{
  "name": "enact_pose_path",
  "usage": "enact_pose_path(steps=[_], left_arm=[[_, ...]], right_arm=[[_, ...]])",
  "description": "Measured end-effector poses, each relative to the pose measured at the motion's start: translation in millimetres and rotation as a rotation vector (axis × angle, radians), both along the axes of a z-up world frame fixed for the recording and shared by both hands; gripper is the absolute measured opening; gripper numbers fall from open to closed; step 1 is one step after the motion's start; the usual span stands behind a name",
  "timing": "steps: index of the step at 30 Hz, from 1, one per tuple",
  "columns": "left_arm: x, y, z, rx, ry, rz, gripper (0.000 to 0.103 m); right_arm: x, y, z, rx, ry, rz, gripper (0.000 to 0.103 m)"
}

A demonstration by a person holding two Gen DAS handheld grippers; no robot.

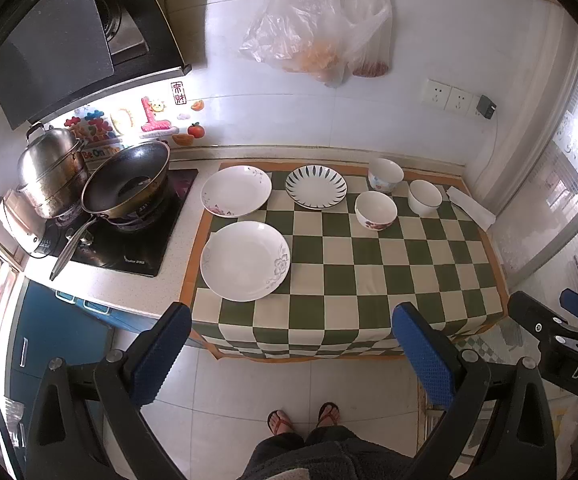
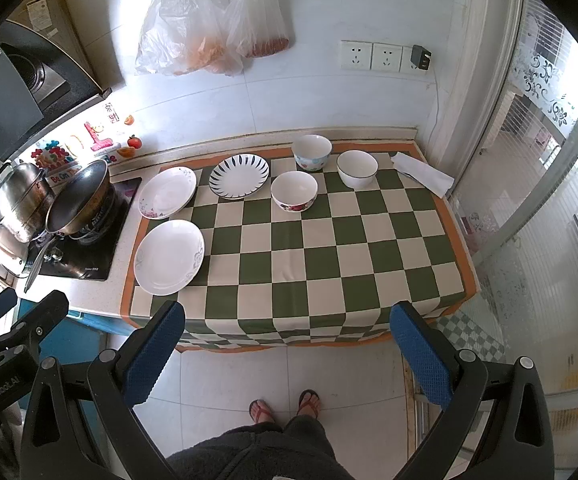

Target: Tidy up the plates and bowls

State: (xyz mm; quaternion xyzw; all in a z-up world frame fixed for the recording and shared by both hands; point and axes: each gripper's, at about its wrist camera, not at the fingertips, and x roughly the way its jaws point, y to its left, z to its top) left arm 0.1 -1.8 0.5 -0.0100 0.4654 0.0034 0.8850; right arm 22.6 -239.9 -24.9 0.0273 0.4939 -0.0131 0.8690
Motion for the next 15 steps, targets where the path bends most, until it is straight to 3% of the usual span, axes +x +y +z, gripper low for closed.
enact_pose_path(steps=[15], left_arm=[[0.7, 1.0, 2.2, 0.001, -0.003, 0.003, 0.103]], right_arm=[[-2.5, 0.5, 0.7, -0.003, 0.005, 0.002, 0.103]])
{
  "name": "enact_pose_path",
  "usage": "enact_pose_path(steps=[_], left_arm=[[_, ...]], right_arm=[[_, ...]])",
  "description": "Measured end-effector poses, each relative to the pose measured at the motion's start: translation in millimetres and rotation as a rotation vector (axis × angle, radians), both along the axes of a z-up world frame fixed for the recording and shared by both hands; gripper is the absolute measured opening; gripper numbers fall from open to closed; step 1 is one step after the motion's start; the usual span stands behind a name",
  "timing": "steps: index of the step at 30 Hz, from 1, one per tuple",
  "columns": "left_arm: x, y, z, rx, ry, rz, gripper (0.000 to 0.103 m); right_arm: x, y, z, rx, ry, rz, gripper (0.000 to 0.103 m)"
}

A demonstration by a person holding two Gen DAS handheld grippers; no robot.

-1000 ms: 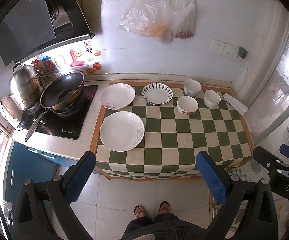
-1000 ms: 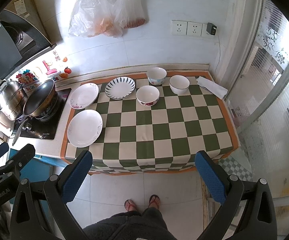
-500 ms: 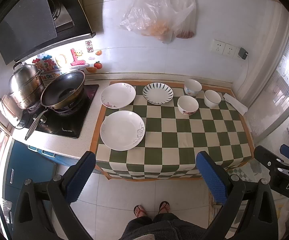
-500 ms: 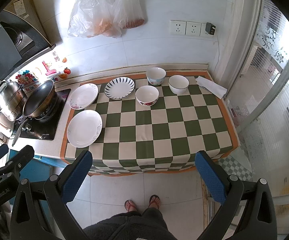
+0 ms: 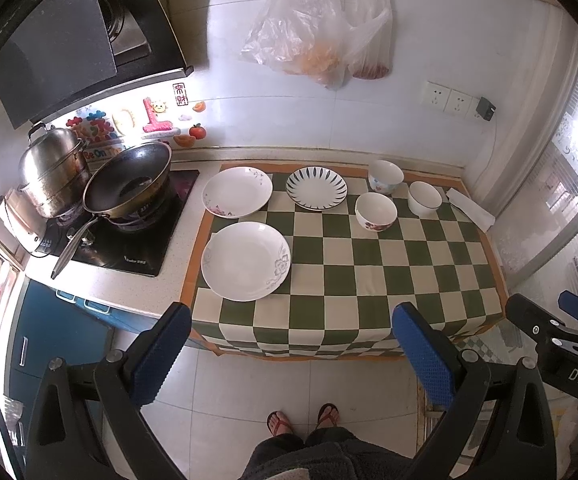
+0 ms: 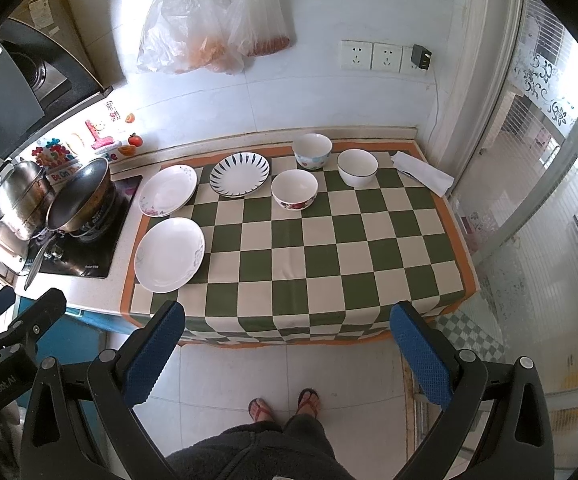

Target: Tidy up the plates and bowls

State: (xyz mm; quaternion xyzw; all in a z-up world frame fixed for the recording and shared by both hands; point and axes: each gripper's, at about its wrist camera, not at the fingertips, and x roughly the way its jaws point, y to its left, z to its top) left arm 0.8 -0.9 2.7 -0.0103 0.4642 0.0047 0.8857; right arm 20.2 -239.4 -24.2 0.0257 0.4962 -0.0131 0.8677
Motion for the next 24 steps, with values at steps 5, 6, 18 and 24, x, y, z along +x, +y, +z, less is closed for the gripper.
enact_pose_path(steps=[5, 6, 18, 24], left_arm=[[-1.1, 1.0, -0.1, -0.002, -0.002, 0.001, 0.103], [-1.1, 1.0, -0.1, -0.001, -0.003, 0.001, 0.103], [-7.6, 7.5, 3.3, -0.009, -0.019, 0.017, 0.103], [-8.1, 8.5, 3.0, -0.008, -0.019, 0.016, 0.103]], right_arm=[[0.1, 0.5, 0.0, 0.001, -0.001, -0.001, 0.103], [0.2, 0.5, 0.0, 0.000, -0.001, -0.001, 0.103], [1.3, 1.3, 7.1, 0.000, -0.003, 0.010, 0.103], [6.7, 0.5, 9.2, 0.003, -0.002, 0.023, 0.103]])
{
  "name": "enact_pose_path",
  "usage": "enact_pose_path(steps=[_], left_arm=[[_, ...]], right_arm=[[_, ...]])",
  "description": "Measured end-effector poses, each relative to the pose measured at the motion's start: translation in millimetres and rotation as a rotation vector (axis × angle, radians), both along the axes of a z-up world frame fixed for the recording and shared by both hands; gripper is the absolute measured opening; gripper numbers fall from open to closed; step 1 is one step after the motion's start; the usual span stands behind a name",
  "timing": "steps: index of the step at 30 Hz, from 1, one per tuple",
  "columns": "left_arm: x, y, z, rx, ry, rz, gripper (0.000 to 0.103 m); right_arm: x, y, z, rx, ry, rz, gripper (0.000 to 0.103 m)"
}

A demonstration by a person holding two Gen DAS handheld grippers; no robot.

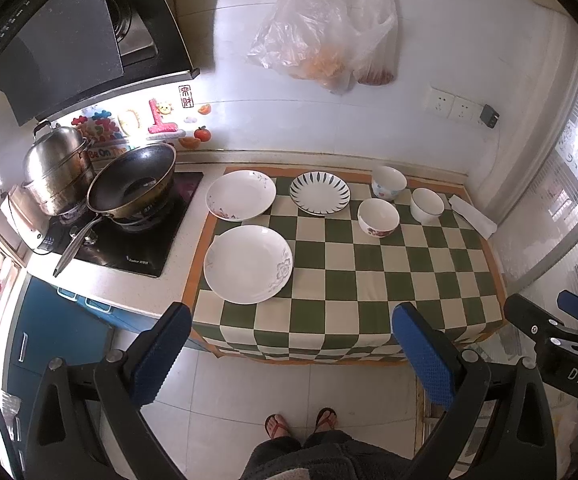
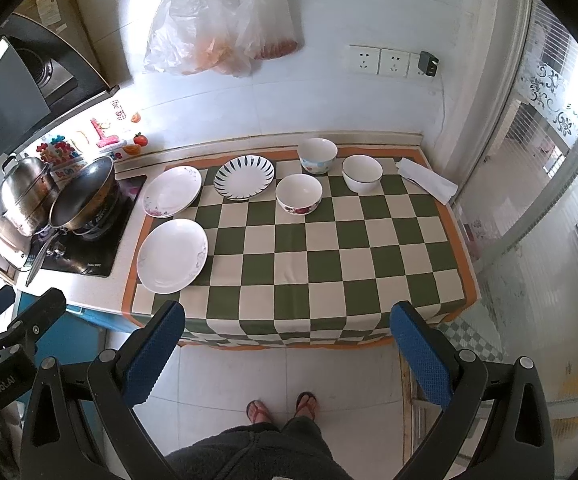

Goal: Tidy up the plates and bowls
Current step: 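Grasp the rim of the grey-floral white plate with the right gripper and lift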

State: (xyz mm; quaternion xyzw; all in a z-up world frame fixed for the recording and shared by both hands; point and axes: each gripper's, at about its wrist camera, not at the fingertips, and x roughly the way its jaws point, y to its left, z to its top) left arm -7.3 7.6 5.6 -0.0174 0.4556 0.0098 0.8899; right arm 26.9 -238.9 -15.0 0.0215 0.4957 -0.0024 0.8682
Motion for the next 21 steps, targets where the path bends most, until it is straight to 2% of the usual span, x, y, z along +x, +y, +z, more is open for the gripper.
enact_pose_path(steps=[6, 8, 12, 17, 21], left_arm=[[9.0, -0.4, -3.6, 0.008, 0.003, 0.023, 0.103], [15.0, -1.3, -8.4, 0.018, -0.016, 0.035, 0.103], [36.4, 1.2, -34.3, 0.105, -0.028, 0.087, 0.103], [66.5, 21.9, -75.6, 0.154, -0.020, 0.143, 0.103], [107.1, 53.9, -125.5, 0.163, 0.061, 0.162, 0.103]], right_arm=[[13.1, -3.3, -10.2, 0.003, 0.009, 0.012, 0.103], [20.2, -3.7, -17.6, 0.011, -0.013, 0.023, 0.103], [40.3, -4.0, -42.1, 0.084, -0.058, 0.069, 0.103], [84.0, 23.0, -103.7, 0.121, 0.018, 0.160, 0.103], [122.2, 58.5, -161.5, 0.133, 0.090, 0.208, 0.103]])
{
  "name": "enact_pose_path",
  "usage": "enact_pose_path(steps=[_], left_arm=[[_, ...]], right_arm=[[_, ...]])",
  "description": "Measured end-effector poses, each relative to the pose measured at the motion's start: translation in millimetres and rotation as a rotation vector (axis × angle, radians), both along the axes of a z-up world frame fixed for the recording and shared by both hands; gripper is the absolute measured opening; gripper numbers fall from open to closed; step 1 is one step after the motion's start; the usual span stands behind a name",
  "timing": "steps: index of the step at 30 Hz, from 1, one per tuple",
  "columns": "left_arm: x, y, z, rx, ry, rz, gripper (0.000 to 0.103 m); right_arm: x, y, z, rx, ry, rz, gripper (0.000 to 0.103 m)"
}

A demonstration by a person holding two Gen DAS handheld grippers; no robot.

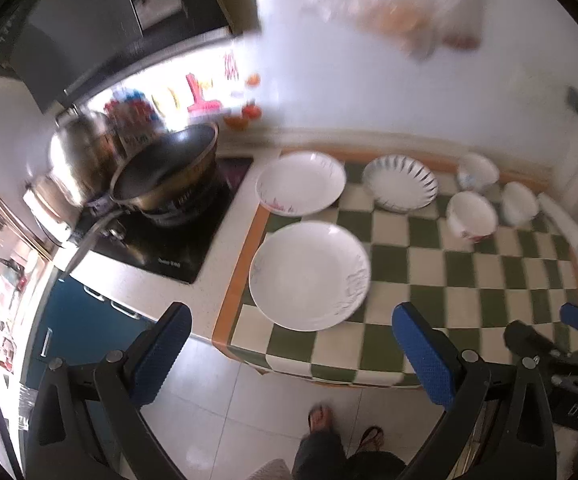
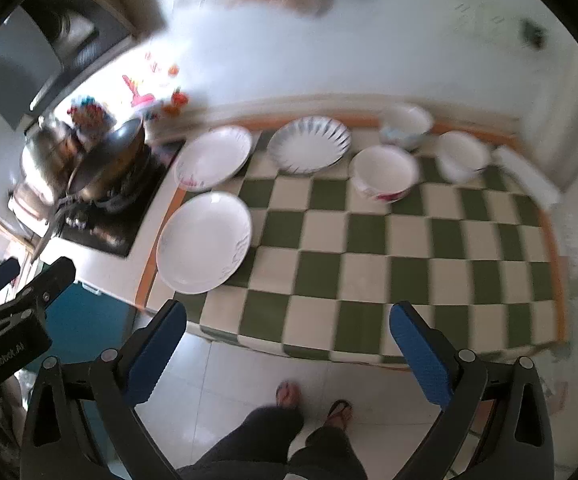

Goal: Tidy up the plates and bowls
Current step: 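Grasp the rim of the grey-floral white plate with the right gripper and lift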

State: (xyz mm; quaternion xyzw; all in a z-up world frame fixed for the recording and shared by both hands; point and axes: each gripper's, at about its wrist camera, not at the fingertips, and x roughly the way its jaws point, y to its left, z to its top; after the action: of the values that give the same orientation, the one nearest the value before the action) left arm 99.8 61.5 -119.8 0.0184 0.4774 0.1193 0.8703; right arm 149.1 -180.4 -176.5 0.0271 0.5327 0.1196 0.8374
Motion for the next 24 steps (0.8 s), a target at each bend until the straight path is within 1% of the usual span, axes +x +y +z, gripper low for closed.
enact_pose_path(steps=[2, 4, 7, 9, 10, 13, 14, 15, 16, 17, 18, 19, 21, 23, 24], left_arm=[[21.5, 20.0, -25.5, 0.001, 0.041, 0.012, 0.103], [45.5, 45.4, -55.5, -0.015, 0.094, 0.029, 0.103], [80.2, 81.4, -95.5, -0.052, 0.159, 0.040, 0.102], [103.3, 104.3, -123.8, -0.088, 0.214, 0.036, 0.096], [113.7, 113.2, -137.2, -0.105, 0.243, 0.030, 0.095], [141.1, 135.8, -176.8, -0.130, 0.328, 0.009, 0.082], [148.4, 141.8, -188.1, -0.144, 0.356, -0.001, 0.073], [156.9, 147.1, -201.4, -0.170, 0.386, -0.015, 0.059], [161.4, 150.4, -209.7, -0.189, 0.406, -0.021, 0.050], [165.5, 153.4, -217.0, -0.205, 0.425, -0.024, 0.035], [171.3, 155.9, -225.7, -0.227, 0.446, -0.037, 0.032], [174.0, 156.4, -229.1, -0.234, 0.449, -0.044, 0.032], [178.9, 156.2, -235.9, -0.244, 0.456, -0.063, 0.032], [183.0, 153.9, -244.3, -0.261, 0.478, -0.089, 0.032], [183.9, 153.5, -246.9, -0.262, 0.483, -0.095, 0.029]], right_arm=[[21.4, 18.5, -32.3, -0.009, 0.045, 0.013, 0.101], [45.5, 36.9, -64.1, -0.001, 0.087, 0.030, 0.098], [87.7, 62.1, -116.2, 0.009, 0.166, 0.020, 0.094], [112.0, 72.9, -146.7, 0.011, 0.218, 0.004, 0.090], [125.3, 78.2, -162.6, 0.018, 0.248, -0.005, 0.087], [156.7, 92.4, -201.1, 0.030, 0.329, -0.034, 0.078], [166.2, 96.0, -213.2, 0.031, 0.355, -0.041, 0.076], [174.6, 100.2, -225.1, 0.020, 0.378, -0.045, 0.074], [181.4, 103.2, -236.2, 0.010, 0.399, -0.048, 0.066], [186.2, 104.8, -244.3, 0.008, 0.421, -0.048, 0.056], [191.0, 105.8, -253.3, 0.021, 0.445, -0.046, 0.051], [195.6, 106.7, -261.6, 0.044, 0.468, -0.045, 0.043], [202.4, 107.3, -274.1, 0.059, 0.493, -0.053, 0.036], [207.4, 107.8, -283.0, 0.078, 0.501, -0.058, 0.026], [208.6, 108.3, -285.9, 0.095, 0.510, -0.058, 0.024]])
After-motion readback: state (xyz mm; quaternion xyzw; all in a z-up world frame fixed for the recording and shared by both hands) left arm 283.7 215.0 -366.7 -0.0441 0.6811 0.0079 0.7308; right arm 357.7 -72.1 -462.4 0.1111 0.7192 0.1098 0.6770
